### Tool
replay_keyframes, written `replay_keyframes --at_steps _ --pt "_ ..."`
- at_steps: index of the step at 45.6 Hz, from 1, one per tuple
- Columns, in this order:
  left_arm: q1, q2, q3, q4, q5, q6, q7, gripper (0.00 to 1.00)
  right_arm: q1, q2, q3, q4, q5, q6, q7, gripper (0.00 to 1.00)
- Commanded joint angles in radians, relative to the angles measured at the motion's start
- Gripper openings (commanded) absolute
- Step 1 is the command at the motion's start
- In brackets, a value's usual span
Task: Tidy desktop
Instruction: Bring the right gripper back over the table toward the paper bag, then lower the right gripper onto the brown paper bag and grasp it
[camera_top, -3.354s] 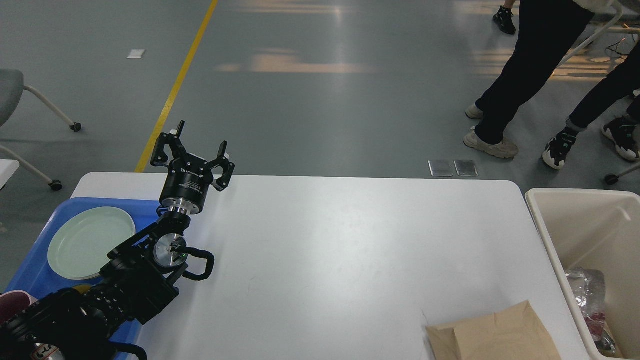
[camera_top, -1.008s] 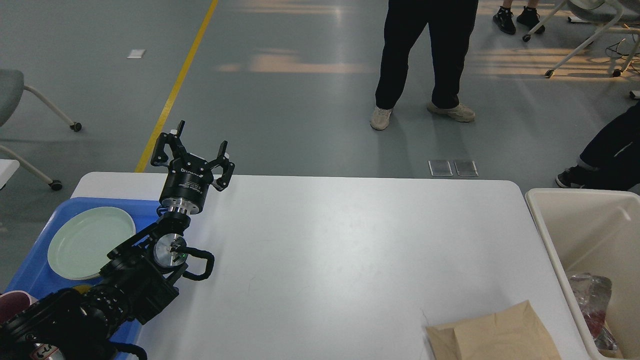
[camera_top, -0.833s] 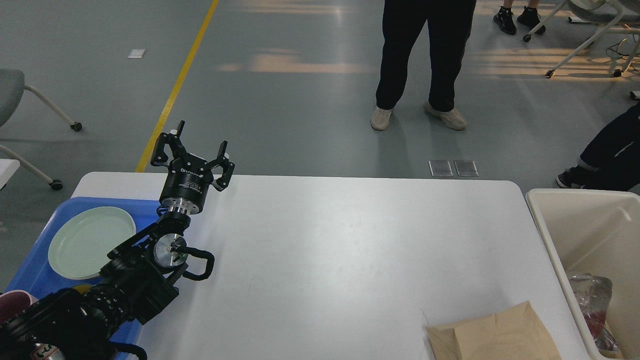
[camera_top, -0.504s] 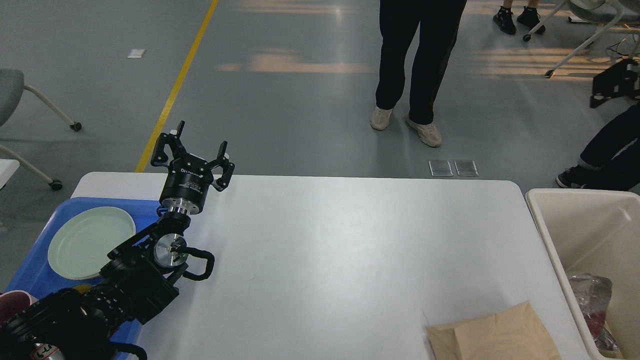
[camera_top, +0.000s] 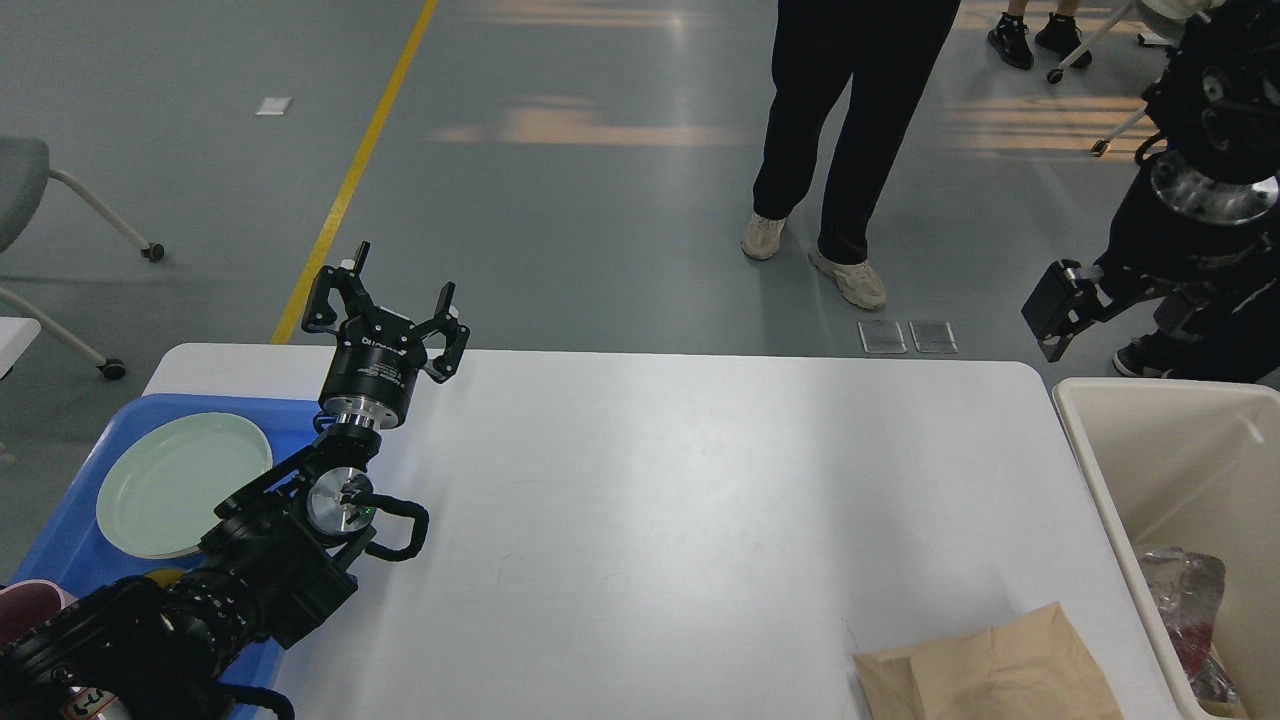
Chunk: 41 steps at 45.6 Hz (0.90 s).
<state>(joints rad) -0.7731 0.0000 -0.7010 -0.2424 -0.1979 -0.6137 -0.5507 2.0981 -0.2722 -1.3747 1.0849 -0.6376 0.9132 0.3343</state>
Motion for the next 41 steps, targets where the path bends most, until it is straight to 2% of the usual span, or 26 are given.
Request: replay_keyframes --at_steps 1,19,41 --pt "0.000 0.000 0.000 0.000 0.000 0.000 0.000 0.96 -0.009 0.033 0.005 0.036 0.000 -0.004 0.000 1.00" --pt "0.000 0.000 0.000 0.000 0.000 0.000 0.000 0.96 -0.173 0.045 0.003 0.032 -0.004 -0.034 0.000 1.00" --pt "0.000 0.000 0.000 0.000 0.001 0.000 0.000 0.96 -0.351 -0.147 -0.011 0.027 0.007 -0.172 0.000 1.00"
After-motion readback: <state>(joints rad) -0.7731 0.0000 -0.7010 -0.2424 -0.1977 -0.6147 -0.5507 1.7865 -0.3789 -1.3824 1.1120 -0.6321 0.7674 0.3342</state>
